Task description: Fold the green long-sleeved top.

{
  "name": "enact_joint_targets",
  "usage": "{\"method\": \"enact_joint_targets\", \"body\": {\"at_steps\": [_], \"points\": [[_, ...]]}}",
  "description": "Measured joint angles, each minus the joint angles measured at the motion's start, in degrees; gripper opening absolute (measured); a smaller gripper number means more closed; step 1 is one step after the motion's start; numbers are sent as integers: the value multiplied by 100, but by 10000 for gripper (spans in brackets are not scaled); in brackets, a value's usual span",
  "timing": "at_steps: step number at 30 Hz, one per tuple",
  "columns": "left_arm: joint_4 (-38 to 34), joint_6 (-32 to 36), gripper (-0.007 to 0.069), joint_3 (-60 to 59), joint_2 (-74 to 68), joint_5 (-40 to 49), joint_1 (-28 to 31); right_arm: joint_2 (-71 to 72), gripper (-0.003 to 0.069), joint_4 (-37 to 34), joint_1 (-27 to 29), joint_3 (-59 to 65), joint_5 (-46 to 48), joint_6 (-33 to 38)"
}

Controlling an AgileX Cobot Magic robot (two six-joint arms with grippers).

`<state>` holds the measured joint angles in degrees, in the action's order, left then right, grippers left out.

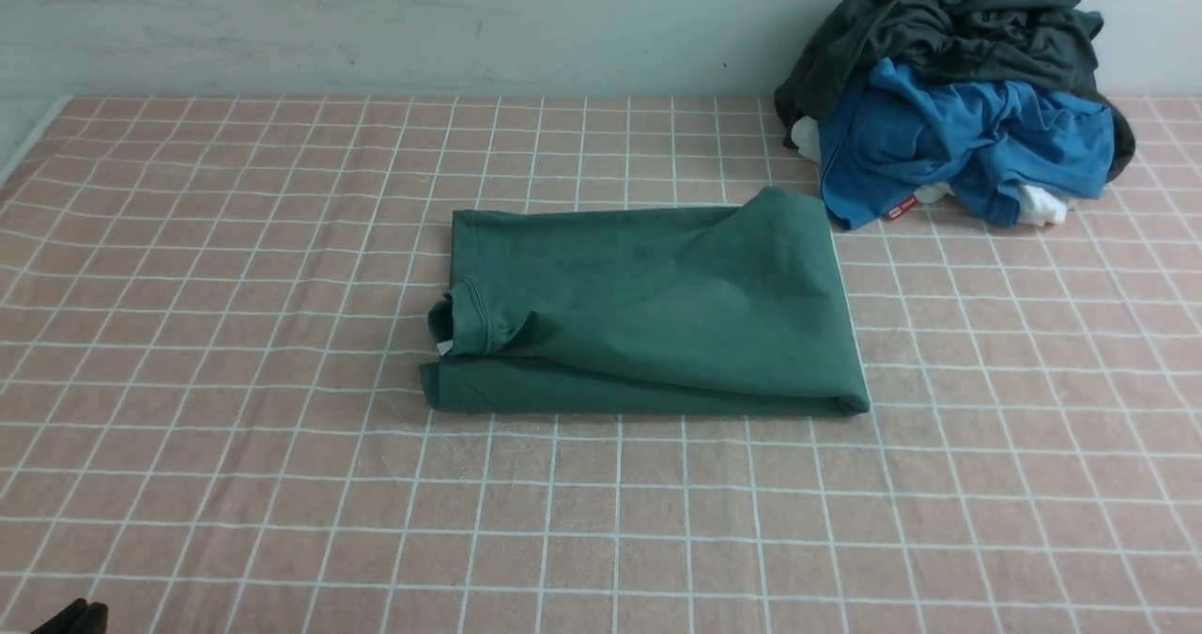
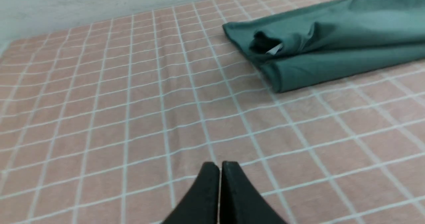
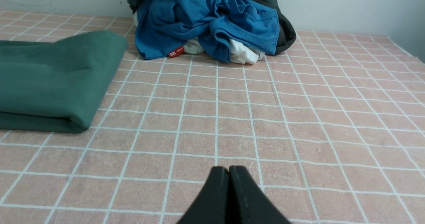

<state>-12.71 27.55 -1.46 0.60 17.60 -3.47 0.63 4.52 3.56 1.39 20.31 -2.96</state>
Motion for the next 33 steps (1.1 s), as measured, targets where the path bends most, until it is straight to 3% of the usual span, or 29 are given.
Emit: {"method": "enact_joint_targets", "body": {"at_steps": [2, 3, 4, 5, 8, 11, 15, 26, 33], "points": [[984, -322, -3, -19, 0, 63, -75, 0, -14, 0, 0, 0, 0, 0], [1038, -374, -3, -19, 0, 73, -83, 0, -14, 0, 0, 0, 0, 0], [1271, -704, -3, -19, 0, 132, -98, 0, -14, 0, 0, 0, 0, 0], [1417, -1482, -3, -14, 0, 213, -108, 0, -14, 0, 0, 0, 0, 0], [1517, -2543, -3, -13, 0, 242, -108, 0, -14, 0, 0, 0, 2, 0], [1545, -3046, -3, -7, 0, 271, -35, 0, -14, 0, 0, 0, 2, 0], [1551, -3122, -3, -2, 0, 288, 15, 0, -14, 0, 0, 0, 2, 0], [1203, -2327, -3, 3, 0, 317, 15, 0, -14, 0, 0, 0, 2, 0], [1044, -2255, -3, 3, 0, 317, 15, 0, -14, 0, 0, 0, 2, 0]]}}
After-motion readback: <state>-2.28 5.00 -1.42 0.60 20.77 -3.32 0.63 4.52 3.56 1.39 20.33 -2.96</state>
